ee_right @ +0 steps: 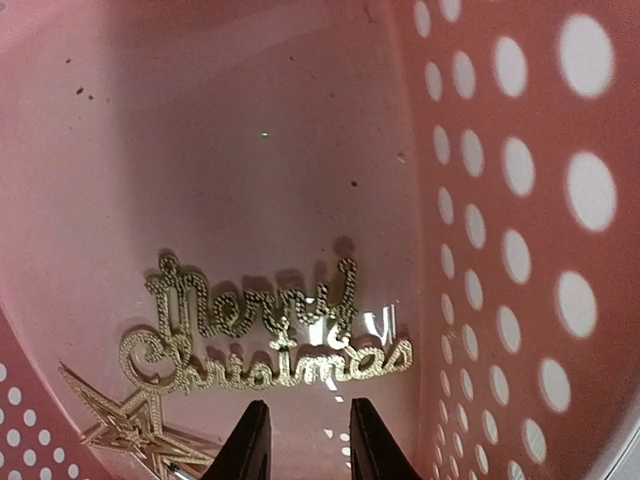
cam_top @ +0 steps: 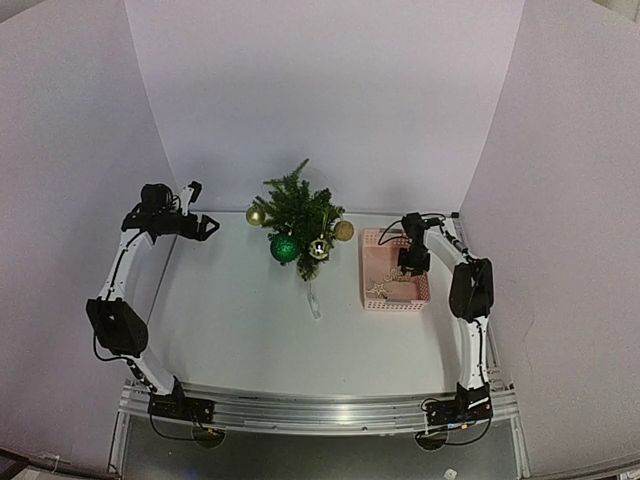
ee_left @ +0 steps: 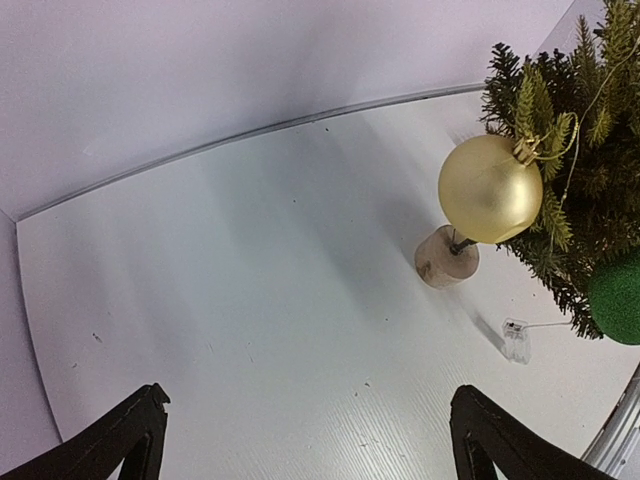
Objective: Decorate the small christmas tree
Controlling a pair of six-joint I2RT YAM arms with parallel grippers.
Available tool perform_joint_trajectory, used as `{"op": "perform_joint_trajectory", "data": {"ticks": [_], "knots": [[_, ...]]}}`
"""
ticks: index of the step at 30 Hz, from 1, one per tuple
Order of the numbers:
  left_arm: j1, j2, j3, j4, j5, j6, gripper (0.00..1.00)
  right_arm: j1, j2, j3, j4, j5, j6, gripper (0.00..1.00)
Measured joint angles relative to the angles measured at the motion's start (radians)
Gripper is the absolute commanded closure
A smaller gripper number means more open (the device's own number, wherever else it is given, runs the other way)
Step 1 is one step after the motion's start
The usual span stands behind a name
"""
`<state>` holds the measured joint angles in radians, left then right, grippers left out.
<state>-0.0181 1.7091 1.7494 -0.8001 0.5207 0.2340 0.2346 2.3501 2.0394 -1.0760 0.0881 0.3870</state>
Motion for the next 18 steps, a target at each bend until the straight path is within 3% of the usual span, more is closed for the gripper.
{"op": "perform_joint_trajectory", "data": {"ticks": [9,18], "knots": [[0.000,0.011,-0.004,0.054,-0.001,-0.005,0.01,0.011,0.035,0.067,-0.002,-0.072,-0.024,0.74],[0.000,0.056,-0.004,0.070,-0.001,-0.015,0.01,0.074,0.053,0.127,0.006,-0.112,-0.036,0.78]]}}
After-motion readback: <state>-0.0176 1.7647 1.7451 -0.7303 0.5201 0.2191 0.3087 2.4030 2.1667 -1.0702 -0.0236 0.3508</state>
